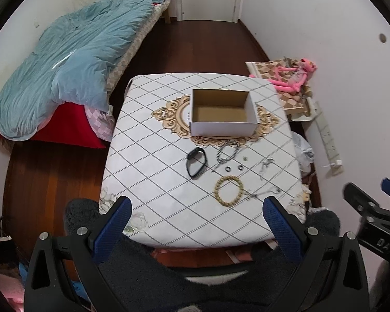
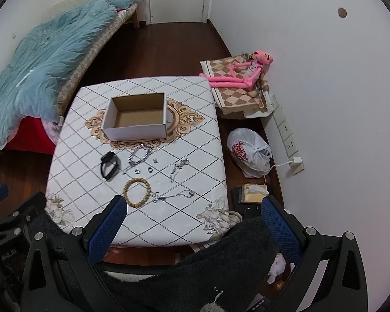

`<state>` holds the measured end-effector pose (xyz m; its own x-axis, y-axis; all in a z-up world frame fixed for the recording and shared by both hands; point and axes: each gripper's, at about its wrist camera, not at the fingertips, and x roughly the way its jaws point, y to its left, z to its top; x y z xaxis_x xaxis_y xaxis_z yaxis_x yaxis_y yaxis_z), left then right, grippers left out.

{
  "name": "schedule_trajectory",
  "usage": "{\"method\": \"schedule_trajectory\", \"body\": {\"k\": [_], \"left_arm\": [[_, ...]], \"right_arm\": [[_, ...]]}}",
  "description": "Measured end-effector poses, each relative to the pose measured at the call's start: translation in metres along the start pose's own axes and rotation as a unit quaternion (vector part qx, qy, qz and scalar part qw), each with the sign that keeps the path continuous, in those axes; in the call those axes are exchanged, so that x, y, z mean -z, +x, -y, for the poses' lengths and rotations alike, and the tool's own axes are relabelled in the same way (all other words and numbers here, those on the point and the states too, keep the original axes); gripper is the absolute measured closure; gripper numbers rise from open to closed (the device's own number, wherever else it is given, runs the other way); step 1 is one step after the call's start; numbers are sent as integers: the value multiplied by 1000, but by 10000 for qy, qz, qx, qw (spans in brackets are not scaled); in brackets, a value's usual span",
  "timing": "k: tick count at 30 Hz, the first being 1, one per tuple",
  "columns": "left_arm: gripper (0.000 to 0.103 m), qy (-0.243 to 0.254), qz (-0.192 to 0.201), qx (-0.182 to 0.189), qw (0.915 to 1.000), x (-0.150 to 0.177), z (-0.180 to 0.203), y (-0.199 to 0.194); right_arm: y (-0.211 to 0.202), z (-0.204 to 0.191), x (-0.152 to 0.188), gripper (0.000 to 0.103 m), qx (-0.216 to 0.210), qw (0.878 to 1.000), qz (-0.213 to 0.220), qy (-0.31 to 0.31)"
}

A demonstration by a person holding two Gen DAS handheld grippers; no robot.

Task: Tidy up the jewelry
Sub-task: 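Grasp the black watch band with the left tool while the right tool grasps the wooden bead bracelet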

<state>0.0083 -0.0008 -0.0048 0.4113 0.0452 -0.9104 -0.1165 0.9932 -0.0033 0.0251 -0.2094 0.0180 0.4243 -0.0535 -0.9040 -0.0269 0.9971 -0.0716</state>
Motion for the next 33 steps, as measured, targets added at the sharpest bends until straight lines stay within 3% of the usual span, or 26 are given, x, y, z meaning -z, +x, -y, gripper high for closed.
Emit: {"method": "schedule_trajectory", "body": {"k": [16, 22, 26, 33], "left_arm": [[0, 359, -675, -863, 9933, -6, -10, 158], [0, 296, -911, -1050, 9898, -8, -23, 195], [0, 239, -992, -1226, 9872, -10, -35, 209], [0, 125, -1067, -1375, 9847, -11, -56, 219]], "right_arm": [[175, 15, 5, 0, 102, 9922, -1137, 509], [227, -8, 16, 0, -328, 9865, -1505, 561], [251, -40, 17, 10, -531, 9852, -1587, 369], [280, -96, 15, 33, -498, 9842, -1672, -287]]}}
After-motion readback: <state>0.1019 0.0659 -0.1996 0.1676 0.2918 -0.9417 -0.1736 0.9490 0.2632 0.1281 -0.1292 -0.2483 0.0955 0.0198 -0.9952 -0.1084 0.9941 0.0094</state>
